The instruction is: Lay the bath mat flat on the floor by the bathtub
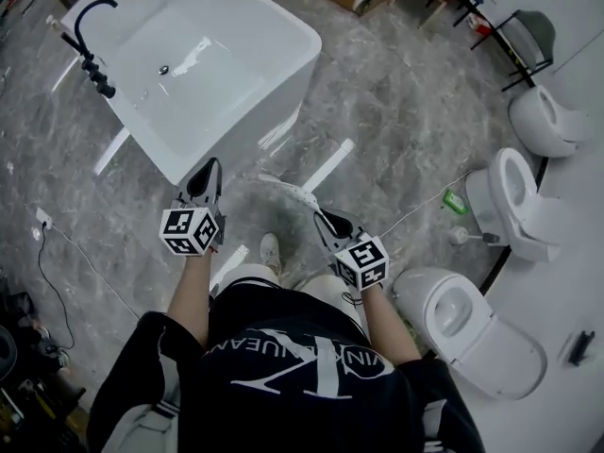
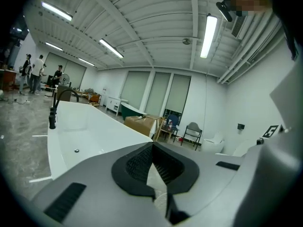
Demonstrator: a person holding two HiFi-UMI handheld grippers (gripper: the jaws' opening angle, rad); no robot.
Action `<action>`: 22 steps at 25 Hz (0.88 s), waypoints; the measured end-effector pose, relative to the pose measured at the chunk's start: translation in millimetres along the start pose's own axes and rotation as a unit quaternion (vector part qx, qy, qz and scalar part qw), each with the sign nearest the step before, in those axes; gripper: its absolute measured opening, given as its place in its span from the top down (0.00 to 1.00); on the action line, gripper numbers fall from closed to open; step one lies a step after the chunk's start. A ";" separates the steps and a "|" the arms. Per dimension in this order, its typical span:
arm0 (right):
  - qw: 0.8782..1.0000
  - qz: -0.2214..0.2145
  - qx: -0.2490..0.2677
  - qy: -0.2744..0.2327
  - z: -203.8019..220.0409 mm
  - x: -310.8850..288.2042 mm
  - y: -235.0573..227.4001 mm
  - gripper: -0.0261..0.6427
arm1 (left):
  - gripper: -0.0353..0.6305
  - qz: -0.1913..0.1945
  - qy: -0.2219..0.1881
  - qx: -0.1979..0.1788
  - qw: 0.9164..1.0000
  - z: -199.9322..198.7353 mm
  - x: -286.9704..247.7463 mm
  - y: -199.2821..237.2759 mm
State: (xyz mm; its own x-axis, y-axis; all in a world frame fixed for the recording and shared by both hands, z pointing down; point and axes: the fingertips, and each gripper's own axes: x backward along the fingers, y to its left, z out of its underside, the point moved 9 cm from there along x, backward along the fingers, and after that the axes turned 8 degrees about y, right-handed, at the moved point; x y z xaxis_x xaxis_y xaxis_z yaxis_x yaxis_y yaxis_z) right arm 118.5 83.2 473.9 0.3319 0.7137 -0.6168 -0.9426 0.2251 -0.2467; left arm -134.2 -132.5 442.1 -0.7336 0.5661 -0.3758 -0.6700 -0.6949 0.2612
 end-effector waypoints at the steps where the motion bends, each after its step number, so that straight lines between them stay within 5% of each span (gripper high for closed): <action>1: 1.000 -0.009 0.004 0.003 -4.6 -4.8 -3.3 0.90 | 0.93 -0.009 0.000 0.004 1.000 0.6 1.1 2.1; 8: 0.994 -0.087 0.051 0.031 -42.0 -49.1 -27.3 0.90 | 0.93 -0.111 -0.022 0.037 0.993 2.2 12.4 15.6; 13: 0.983 -0.150 0.088 0.054 -67.2 -67.9 -36.5 0.90 | 0.93 -0.198 -0.039 0.071 0.977 7.4 30.4 0.6; 22: 0.963 -0.214 0.145 0.072 -84.7 -90.0 -57.1 0.90 | 0.93 -0.285 -0.074 0.118 0.948 31.2 48.8 -32.6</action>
State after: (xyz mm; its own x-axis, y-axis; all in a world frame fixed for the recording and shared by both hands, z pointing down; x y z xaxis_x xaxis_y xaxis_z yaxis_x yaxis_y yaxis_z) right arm 145.6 -50.0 480.1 0.6749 0.4189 -0.6075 -0.6819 0.6687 -0.2964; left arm -151.7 -68.4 442.9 -0.2399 0.8886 -0.3910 -0.9566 -0.1476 0.2514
